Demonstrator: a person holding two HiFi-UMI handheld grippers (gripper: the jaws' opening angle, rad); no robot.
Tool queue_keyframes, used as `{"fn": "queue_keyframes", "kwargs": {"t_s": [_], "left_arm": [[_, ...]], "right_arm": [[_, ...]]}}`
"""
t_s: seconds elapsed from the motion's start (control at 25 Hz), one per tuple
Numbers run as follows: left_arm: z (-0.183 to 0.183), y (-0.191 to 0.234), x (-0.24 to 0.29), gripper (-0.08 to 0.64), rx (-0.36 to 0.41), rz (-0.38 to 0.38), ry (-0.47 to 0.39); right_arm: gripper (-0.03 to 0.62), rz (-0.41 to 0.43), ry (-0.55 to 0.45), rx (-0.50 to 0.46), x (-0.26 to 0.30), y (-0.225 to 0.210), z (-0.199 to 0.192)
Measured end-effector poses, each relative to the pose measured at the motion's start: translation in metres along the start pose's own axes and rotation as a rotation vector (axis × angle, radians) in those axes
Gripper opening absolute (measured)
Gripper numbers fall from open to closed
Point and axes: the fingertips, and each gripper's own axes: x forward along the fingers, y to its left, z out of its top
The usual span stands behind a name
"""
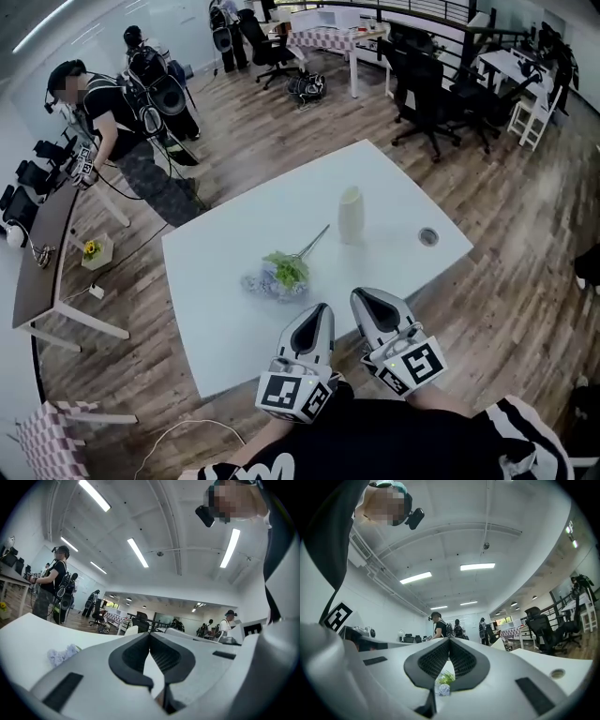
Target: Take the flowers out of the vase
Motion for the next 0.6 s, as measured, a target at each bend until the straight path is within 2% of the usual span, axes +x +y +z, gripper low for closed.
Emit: {"fn": "queue_keyframes", "kwargs": {"t_s": [0.28,0.6], "left_arm": [[-0.027,-0.079,-0.038,0.008,-0.022,-0.005,0.007],[-0.059,-0.144,-0.099,0.008,-0.027,0.041,0.024]], "right_arm": [[0.018,-0.02,0.007,0.013,-0.089,0.004,0.019],[0.018,-0.011,0.016,0.047,-0.177,0.03,0.031]]}}
